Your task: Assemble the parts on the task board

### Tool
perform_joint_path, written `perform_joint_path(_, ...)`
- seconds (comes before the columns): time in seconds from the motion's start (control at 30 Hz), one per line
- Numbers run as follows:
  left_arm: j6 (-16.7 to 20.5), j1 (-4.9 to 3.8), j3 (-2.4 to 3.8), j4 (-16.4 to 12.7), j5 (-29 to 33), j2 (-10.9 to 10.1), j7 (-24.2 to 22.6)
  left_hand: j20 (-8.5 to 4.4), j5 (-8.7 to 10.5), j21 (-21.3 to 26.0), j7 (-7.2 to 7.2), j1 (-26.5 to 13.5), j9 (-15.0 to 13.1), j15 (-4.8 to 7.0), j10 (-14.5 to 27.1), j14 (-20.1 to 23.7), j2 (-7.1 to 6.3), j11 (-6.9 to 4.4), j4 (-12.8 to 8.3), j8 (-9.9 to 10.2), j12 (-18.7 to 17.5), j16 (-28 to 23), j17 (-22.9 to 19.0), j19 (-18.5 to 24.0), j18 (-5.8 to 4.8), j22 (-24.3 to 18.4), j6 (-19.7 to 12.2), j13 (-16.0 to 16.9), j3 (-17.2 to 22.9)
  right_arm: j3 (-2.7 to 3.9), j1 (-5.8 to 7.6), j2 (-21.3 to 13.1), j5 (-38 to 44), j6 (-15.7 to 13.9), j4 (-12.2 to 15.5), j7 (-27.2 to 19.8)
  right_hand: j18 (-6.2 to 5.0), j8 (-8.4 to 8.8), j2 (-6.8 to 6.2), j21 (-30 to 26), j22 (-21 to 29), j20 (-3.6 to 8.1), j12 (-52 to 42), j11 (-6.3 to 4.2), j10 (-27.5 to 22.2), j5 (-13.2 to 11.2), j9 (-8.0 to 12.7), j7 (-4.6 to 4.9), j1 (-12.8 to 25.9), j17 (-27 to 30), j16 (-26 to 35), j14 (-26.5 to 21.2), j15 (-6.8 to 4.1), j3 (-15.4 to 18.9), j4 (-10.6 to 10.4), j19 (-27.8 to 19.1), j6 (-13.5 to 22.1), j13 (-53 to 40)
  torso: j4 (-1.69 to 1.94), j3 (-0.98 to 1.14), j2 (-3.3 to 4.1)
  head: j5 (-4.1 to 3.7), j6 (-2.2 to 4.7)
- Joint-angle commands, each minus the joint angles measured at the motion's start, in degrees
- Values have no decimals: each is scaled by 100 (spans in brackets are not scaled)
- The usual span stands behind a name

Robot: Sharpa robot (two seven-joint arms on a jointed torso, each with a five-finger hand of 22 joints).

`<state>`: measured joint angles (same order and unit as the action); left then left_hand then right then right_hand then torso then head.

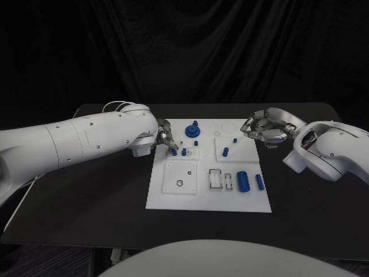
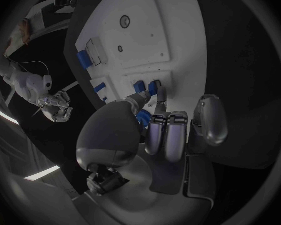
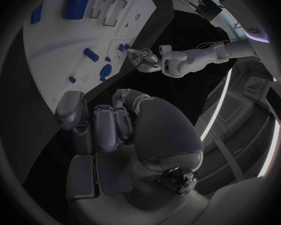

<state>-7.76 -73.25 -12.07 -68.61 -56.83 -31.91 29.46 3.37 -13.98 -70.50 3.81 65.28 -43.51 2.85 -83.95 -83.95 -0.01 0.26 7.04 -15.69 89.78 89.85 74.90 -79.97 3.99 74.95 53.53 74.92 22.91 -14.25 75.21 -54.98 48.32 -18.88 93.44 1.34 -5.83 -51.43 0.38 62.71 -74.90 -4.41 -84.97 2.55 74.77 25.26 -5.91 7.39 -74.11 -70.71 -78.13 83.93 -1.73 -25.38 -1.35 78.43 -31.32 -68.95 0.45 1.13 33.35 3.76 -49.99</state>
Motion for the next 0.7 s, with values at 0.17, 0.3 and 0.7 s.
perform_joint_path(0.17, -65, 22, -1, -11, 15, -12, -123, 24, 57, 81, 73, -269, 84, -12, -605, -605, 13, 3, 274, 146, 22, 15, 1510, 47, 69, 854, 3, 1508, -187, 4, -15, -3, 17, 76, -5, 107, -67, 38, -34, -52, -287, 4, 47, -3, -66, 34, 12, -5, -36, 32, 34, 71, 1, -2, -47, -14, -54, 49, -1, 0, 3, -1, -1)
perform_joint_path(0.3, -71, 22, -1, -11, 15, -19, -123, 35, 62, 107, 73, -394, 108, -19, -605, -605, 42, 7, 441, 201, 22, 15, 1510, 47, 73, 856, 60, 1508, -313, 4, -15, -4, 17, 85, -5, 113, -67, 38, -34, -52, -287, 4, 47, -3, -66, 34, 12, -5, -36, 32, 34, 71, 1, -2, -47, -14, -54, 49, 3, -2, 4, -5, -1)
perform_joint_path(0.7, -126, 23, -1, -13, 15, -41, -122, 22, -220, 146, 33, -238, 31, 0, -605, -605, 54, -22, 349, 173, 22, 15, 1510, 53, 81, 856, 135, 1508, -318, 4, -17, 1, 17, 117, -10, 130, -69, 49, -36, -64, -282, 3, 56, -2, -82, 34, 17, -3, -36, 47, 43, 66, 2, -2, -54, -18, -56, 71, -2, -1, 5, 2, -1)
